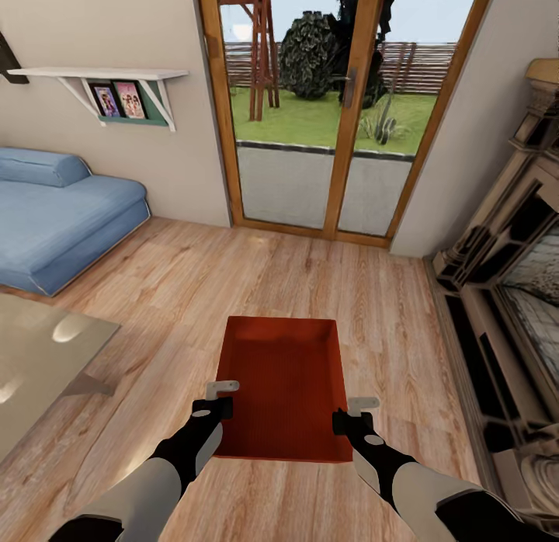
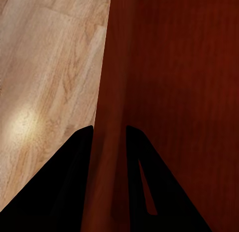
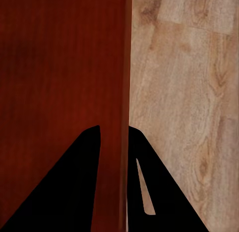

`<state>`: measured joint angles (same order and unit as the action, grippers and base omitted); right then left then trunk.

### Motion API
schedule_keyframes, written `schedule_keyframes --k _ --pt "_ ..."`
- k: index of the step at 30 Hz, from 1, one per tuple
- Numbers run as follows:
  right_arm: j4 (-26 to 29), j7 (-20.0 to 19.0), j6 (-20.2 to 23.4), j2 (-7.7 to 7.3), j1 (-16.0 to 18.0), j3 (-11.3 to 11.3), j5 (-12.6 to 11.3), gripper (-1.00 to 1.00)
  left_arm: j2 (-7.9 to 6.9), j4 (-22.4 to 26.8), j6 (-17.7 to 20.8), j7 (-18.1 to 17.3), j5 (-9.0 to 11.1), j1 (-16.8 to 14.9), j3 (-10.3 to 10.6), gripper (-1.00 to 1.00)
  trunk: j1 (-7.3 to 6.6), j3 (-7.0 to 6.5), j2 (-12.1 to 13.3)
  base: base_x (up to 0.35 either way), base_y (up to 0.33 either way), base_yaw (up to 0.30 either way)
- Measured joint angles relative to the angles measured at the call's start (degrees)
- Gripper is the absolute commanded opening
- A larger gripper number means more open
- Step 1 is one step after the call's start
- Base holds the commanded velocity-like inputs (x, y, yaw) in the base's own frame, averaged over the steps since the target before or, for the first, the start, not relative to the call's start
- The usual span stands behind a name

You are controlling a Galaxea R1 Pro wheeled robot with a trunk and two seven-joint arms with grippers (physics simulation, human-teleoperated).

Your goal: Move the two storage containers from the living room to the garage. In the garage, place one container on the floor and stack the other container on top of it (either order is fine).

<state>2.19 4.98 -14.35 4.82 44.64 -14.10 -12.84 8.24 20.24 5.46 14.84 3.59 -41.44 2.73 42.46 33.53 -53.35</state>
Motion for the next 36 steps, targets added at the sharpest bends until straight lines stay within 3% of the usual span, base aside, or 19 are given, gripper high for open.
schedule_keyframes --k 36 --pt "-0.05 0.01 0.03 -0.01 -0.01 -0.08 -0.05 -1.0 0.06 -0.12 -0.01 0.0 -0.2 -0.01 -0.23 -1.0 0.0 -3.2 0.0 0.0 0.0 0.0"
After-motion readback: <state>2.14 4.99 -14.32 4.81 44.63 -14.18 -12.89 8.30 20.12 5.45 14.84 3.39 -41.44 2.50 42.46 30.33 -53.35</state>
